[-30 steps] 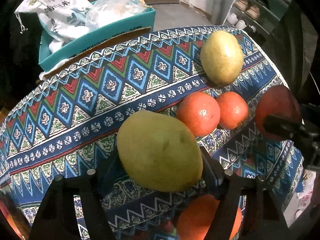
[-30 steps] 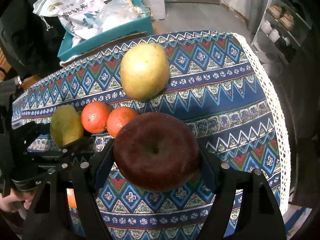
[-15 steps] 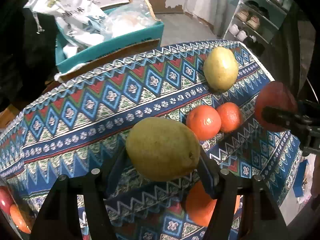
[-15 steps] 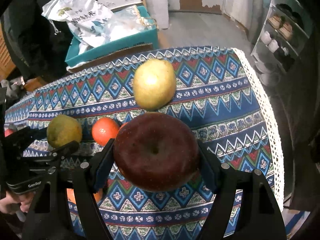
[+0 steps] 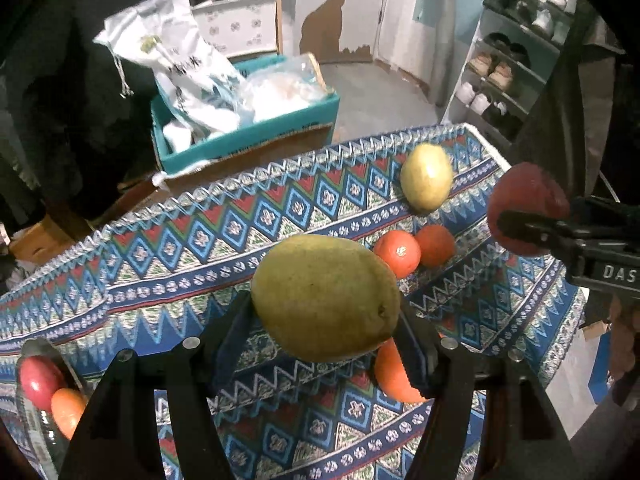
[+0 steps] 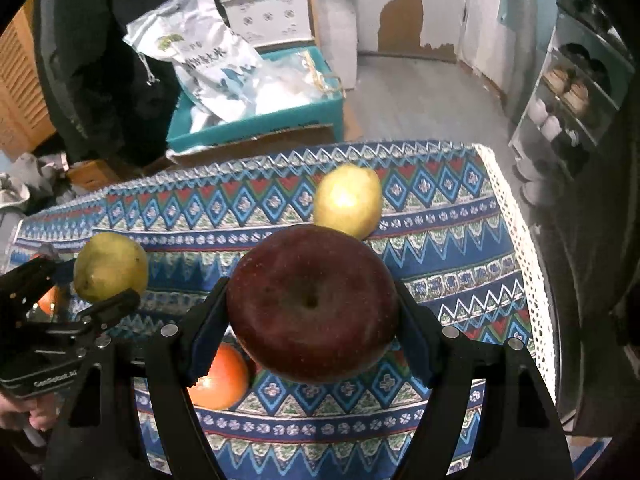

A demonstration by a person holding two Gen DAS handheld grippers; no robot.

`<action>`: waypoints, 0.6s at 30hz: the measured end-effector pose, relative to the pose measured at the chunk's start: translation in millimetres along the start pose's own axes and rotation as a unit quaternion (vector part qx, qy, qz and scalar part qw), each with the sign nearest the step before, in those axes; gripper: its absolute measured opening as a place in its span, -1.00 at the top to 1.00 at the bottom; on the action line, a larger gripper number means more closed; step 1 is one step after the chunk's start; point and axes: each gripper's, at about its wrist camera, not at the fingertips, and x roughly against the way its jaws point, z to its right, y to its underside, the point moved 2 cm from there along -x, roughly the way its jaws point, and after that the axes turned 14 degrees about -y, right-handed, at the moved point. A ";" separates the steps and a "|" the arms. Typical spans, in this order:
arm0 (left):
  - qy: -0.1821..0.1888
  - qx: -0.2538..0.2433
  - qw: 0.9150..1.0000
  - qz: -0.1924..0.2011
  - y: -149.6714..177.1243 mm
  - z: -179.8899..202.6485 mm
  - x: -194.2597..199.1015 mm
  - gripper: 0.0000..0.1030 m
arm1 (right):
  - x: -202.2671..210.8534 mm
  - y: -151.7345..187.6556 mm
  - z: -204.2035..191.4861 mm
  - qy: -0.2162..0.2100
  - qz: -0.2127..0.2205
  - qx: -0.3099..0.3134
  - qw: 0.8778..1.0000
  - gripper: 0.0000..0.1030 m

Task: Organize fruits
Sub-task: 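Lift the dark red apple with the right tool while the left tool lifts the yellow pear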

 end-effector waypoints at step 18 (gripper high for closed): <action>0.000 0.037 0.996 0.079 3.8 -38.6 95.8 -0.34 | 62.4 -15.6 -69.1 -0.034 0.070 0.063 0.995 -0.48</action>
